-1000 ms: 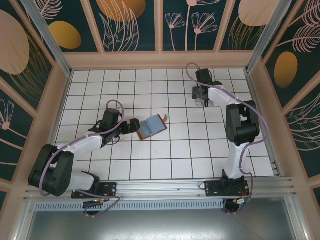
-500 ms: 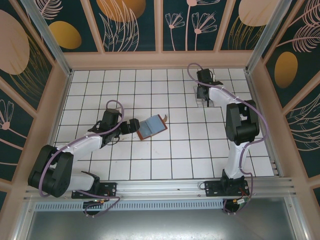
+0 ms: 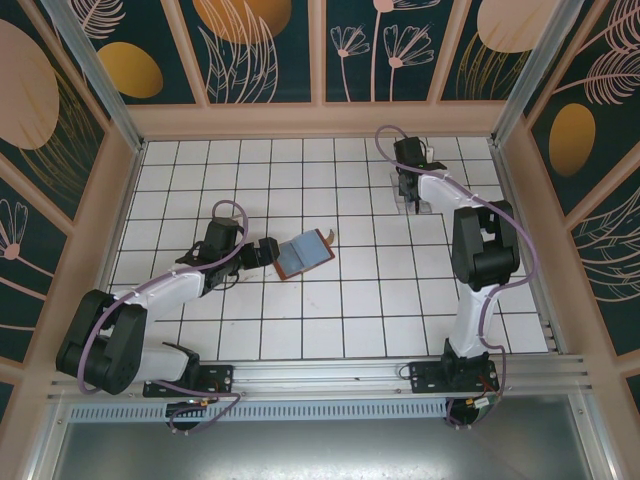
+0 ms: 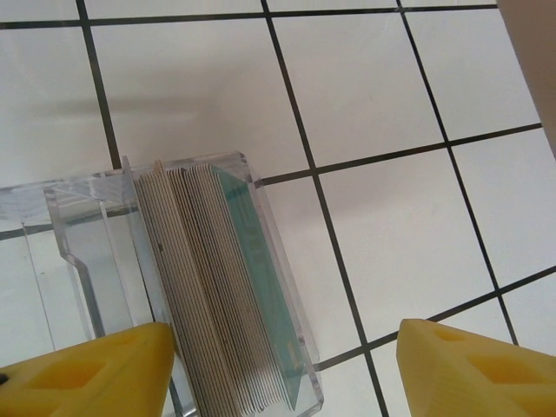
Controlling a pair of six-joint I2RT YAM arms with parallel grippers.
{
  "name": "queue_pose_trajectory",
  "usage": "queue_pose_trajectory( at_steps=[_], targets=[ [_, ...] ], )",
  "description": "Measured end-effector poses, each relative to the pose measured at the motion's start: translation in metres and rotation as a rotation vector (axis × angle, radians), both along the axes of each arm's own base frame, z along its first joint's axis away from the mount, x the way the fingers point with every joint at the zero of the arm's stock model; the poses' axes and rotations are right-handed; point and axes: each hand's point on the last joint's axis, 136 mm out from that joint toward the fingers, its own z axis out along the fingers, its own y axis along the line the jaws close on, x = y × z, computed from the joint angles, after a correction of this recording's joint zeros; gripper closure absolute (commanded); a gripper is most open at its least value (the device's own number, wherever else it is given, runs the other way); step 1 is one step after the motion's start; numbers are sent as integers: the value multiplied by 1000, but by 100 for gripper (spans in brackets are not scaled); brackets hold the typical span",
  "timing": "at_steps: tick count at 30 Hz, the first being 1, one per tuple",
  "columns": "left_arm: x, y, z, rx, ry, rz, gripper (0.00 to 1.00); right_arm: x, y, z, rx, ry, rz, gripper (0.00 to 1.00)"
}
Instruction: Put the credit cards into the card holder
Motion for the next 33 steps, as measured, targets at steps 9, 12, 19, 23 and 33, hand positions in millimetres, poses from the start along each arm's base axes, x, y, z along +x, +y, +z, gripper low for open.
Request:
queue_pose_trajectory(
  at_steps=[9,12,19,23,33],
  targets=[
    [-1,0,-1,1,4,0,2,1,0,8,0,-17,6,75],
    [-1,0,-1,2,6,0,2,0,2,7,18,-13,17,89],
    [-2,1,-2,5,12,0,2,2,9,12,96,-29,48,100],
    [-2,1,2,2,2,1,2,-2,15,9,145,-18,74,100],
    [-2,2,9,-4,-17,3,2,-11,23,40,355,-84,132,100]
  ],
)
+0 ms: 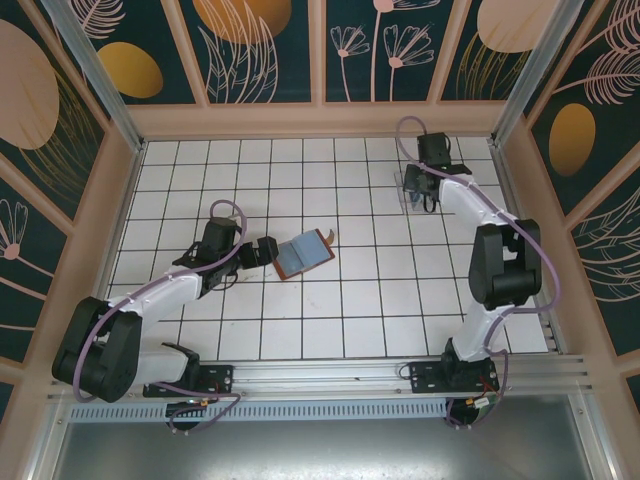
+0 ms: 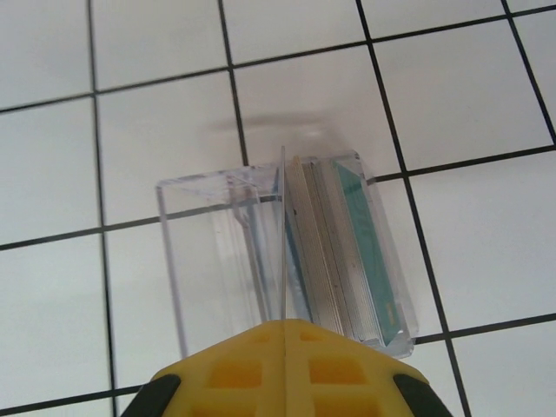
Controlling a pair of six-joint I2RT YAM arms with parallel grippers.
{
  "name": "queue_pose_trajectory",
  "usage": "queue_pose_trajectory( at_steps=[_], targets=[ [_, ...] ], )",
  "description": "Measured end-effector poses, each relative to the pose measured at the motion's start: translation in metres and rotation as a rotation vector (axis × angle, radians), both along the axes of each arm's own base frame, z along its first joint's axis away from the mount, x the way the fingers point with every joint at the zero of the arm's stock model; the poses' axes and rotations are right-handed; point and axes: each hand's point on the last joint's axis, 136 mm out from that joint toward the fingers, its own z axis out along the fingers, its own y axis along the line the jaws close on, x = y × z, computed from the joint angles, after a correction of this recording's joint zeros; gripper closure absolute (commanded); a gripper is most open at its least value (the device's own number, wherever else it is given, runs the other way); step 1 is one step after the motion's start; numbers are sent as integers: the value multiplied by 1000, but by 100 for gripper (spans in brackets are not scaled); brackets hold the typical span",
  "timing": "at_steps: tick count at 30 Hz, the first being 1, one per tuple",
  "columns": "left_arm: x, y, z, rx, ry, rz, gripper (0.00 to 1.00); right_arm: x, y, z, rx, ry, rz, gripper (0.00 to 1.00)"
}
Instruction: Put the credit cards into the card holder
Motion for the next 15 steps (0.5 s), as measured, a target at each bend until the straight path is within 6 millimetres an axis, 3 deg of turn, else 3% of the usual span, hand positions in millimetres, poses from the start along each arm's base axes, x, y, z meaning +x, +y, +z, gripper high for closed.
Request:
queue_pose_trajectory(
  at_steps=[3,11,15],
  targets=[
    [-1,0,-1,1,4,0,2,1,-2,6,81,-24,6,100],
    [-1,0,-1,1,4,0,1,-15,-16,-5,248,-18,-16,100],
    [-2,-2,-1,-10,6,-11,1,-25,-5,16,317,-68,21,100]
  ],
)
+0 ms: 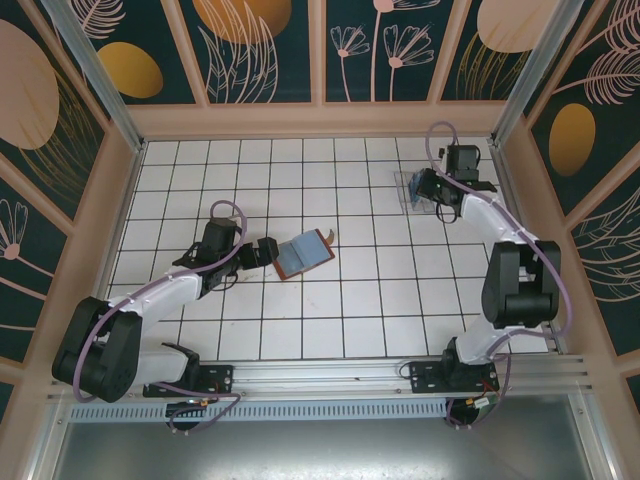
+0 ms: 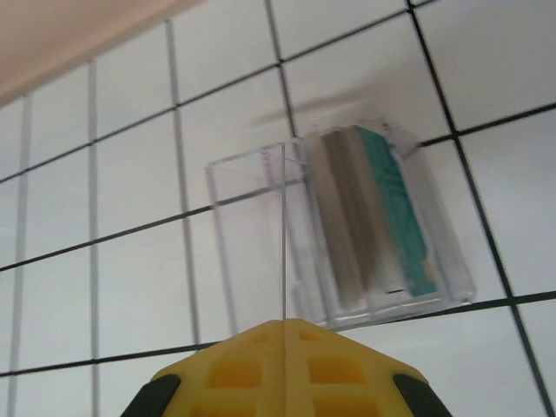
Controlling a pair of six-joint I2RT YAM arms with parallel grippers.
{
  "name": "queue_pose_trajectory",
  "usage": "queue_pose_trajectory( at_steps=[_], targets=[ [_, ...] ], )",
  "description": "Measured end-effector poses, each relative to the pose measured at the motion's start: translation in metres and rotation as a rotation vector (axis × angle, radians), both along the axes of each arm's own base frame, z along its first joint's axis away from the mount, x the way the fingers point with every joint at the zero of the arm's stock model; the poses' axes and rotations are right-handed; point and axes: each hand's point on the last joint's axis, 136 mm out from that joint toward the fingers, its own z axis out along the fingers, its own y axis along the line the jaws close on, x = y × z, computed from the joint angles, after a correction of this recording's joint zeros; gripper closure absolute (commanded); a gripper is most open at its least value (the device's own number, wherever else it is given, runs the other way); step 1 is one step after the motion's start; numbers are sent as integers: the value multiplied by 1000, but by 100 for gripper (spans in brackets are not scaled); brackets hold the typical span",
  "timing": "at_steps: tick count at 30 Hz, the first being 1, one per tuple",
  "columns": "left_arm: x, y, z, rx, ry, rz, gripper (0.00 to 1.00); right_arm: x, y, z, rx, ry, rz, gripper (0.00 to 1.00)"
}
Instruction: Put the credit cards into the card holder
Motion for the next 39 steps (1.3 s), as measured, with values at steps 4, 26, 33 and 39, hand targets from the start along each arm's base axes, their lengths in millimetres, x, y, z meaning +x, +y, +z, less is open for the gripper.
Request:
queue_pose_trajectory(
  at_steps=[4,26,33,39],
  targets=[
    [-3,-4,0,-22,11,-18,1,-12,24,26,86,-77,77,100],
    [-21,-12,-25,-86,151,-20,47,-138,247,-53,407,190,808,100],
    [-21,-17,-37,-106,188,-25,62,-139,256,-86,416,273,821,100],
    [-15,-23,-40,-137,176,-29,68,-139,261,-93,433,292,836,100]
  ],
)
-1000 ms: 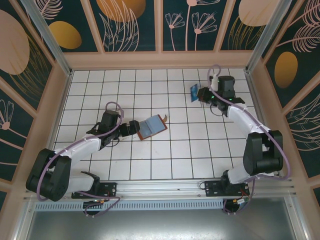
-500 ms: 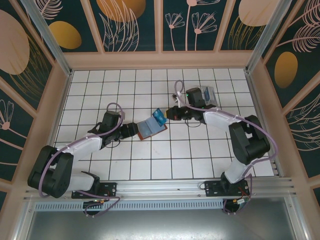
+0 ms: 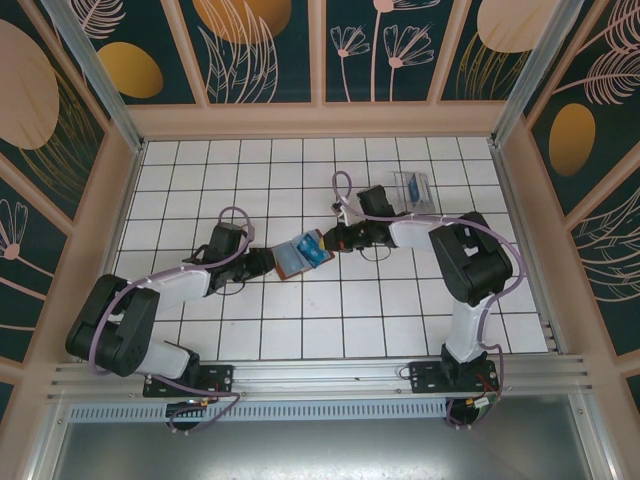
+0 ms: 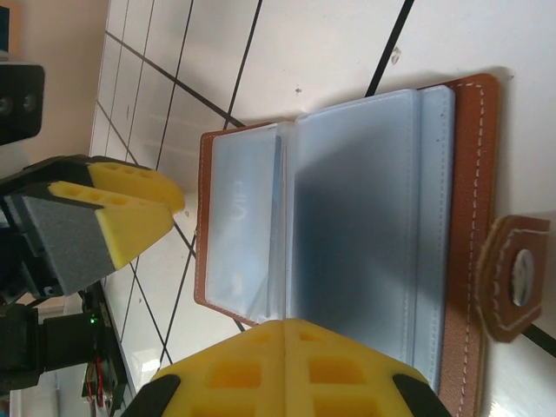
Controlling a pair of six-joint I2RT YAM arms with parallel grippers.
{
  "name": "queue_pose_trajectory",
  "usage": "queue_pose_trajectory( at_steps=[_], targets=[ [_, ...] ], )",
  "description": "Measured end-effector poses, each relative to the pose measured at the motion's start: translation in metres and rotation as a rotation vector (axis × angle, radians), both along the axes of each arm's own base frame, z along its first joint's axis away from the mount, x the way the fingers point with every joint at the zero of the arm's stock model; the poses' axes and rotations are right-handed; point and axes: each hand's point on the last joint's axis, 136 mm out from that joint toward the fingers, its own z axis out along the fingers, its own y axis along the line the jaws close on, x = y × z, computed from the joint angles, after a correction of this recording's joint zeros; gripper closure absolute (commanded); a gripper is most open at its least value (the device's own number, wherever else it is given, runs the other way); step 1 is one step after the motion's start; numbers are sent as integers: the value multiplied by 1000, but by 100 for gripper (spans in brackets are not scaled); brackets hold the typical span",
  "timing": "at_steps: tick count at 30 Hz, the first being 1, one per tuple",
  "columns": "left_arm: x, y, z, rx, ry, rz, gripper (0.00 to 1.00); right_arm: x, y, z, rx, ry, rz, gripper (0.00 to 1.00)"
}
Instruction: Put the credit cards into the card holder
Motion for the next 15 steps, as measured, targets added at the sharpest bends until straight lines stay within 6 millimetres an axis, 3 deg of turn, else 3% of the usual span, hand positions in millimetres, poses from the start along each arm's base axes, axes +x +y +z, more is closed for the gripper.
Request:
queue_pose_trajectory(
  at_steps=[5,10,15],
  targets=[
    [-1,-3,-17,-5,46,-7,78,-2,4,-8,5,25,17,100],
    [0,-3,-19,-6,47,-4,88,-4,6,-14,13,49,29,100],
    [7,-4,-20,5,43,0,91,-3,9,-13,33,50,34,100]
  ],
)
